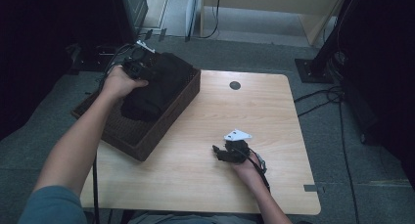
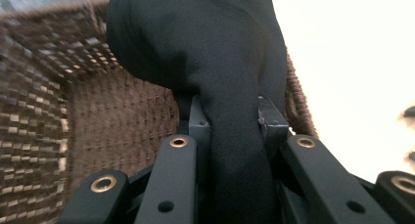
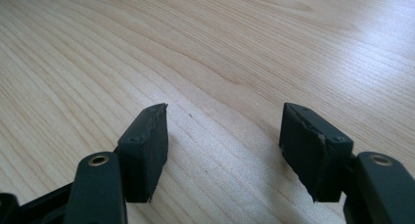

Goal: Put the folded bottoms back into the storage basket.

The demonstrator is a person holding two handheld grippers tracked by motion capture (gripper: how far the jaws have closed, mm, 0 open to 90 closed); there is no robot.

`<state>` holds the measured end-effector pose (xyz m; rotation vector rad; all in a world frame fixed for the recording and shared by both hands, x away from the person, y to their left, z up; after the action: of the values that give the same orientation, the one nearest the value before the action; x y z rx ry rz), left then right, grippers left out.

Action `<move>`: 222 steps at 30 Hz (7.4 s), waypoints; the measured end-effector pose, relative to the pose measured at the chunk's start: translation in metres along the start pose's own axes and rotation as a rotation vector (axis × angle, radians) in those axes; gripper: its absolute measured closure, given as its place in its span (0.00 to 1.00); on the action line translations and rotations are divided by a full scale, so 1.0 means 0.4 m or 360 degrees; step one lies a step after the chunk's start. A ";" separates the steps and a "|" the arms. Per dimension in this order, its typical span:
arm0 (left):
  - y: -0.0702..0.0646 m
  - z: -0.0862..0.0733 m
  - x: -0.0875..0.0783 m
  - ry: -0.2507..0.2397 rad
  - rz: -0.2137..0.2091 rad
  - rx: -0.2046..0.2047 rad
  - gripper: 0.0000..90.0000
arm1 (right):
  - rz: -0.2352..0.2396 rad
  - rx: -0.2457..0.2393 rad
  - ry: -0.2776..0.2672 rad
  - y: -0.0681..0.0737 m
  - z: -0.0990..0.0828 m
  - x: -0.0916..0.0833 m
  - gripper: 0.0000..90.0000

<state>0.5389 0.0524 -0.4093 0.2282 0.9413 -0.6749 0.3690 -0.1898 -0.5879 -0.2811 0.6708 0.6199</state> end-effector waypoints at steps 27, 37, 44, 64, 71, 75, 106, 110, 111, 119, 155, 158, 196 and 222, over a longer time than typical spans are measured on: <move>0.120 -0.098 0.270 0.0060 -0.0065 -0.0227 0.79 | -0.0002 -0.0003 -0.0007 0.000 0.000 0.000 0.39; 0.128 -0.086 0.236 0.0071 -0.0016 -0.0205 0.63 | -0.0002 -0.0001 0.0000 0.001 -0.001 0.000 0.39; 0.116 -0.025 0.168 -0.0024 0.0025 -0.0173 0.62 | -0.0003 0.0001 -0.0001 0.001 -0.001 -0.001 0.38; 0.089 -0.054 0.307 0.0007 0.0010 -0.0120 0.62 | -0.0003 0.0001 -0.0001 0.001 -0.001 0.000 0.38; 0.106 -0.075 0.337 -0.0066 -0.0012 -0.0122 0.58 | -0.0014 0.0009 -0.0001 0.002 0.000 0.001 0.38; 0.121 -0.083 0.342 -0.0141 -0.0037 -0.0141 0.59 | -0.0017 0.0010 -0.0001 0.002 0.000 0.001 0.38; 0.144 -0.150 0.219 -0.0049 -0.0025 -0.0232 0.60 | -0.0017 0.0010 0.0000 0.002 0.000 0.001 0.38; 0.144 -0.174 0.246 0.0031 0.0043 -0.0161 0.61 | -0.0017 0.0010 0.0000 0.002 0.000 0.001 0.38; 0.143 -0.174 0.249 0.0031 0.0050 -0.0149 0.60 | -0.0017 0.0011 0.0001 0.002 0.000 0.001 0.38; 0.143 -0.161 0.234 -0.0003 0.0008 -0.0233 0.59 | -0.0017 0.0010 0.0000 0.002 0.000 0.001 0.38; -0.177 -0.110 0.093 -0.0105 -0.0200 -0.0018 0.59 | 0.0024 -0.0026 -0.0001 0.023 0.046 0.053 0.36; -0.187 -0.123 0.121 -0.0062 -0.0183 -0.0012 0.59 | 0.0027 -0.0025 0.0000 0.024 0.049 0.055 0.36; 0.063 -0.248 0.104 0.0029 0.0182 -0.0519 0.88 | 0.0033 -0.0033 -0.0005 0.028 0.042 0.047 0.36; 0.098 -0.194 0.078 -0.0109 0.0145 -0.0649 0.56 | 0.0034 -0.0032 -0.0004 0.028 0.042 0.047 0.36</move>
<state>0.5242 0.1049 -0.4838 -0.1126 0.9752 -0.3930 0.3819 -0.1655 -0.5881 -0.2922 0.6661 0.6476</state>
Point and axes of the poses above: each handheld gripper's, and its own axes: x roughly forward along the jaws, z roughly out of its top, y roughly to its left, the point moved 10 cm from there along x, roughly forward along the jaws, and after that the axes turned 6 degrees about -x, right-handed, at the moved point
